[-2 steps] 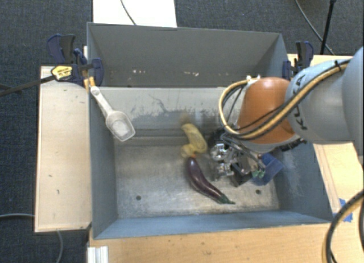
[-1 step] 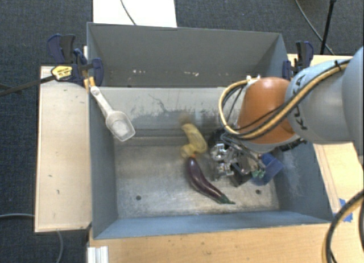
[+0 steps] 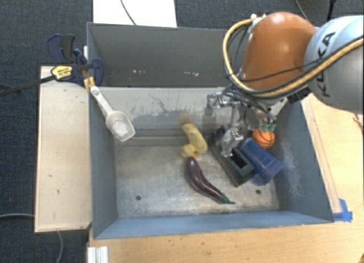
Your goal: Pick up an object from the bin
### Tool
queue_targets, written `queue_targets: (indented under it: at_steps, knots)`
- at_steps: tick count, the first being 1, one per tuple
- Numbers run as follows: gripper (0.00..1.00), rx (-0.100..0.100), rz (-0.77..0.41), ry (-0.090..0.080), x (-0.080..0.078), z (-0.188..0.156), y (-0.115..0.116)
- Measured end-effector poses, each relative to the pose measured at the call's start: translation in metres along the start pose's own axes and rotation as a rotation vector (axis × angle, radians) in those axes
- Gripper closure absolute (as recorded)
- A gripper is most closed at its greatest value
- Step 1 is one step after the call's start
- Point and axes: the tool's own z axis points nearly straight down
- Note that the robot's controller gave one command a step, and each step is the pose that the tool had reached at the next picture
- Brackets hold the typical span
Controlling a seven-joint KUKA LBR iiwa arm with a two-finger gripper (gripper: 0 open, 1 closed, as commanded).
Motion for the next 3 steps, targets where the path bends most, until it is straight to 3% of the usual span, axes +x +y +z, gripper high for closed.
queue_targets:
  at_steps: [1,2,3]
  knots:
    - [0.00,-0.001,0.002,0.011,0.003,0.005,-0.001]
    - [1.00,-0.001,-0.028,0.012,0.011,0.143,-0.017]
    - [0.00,-0.001,-0.027,0.010,0.010,0.142,-0.017]
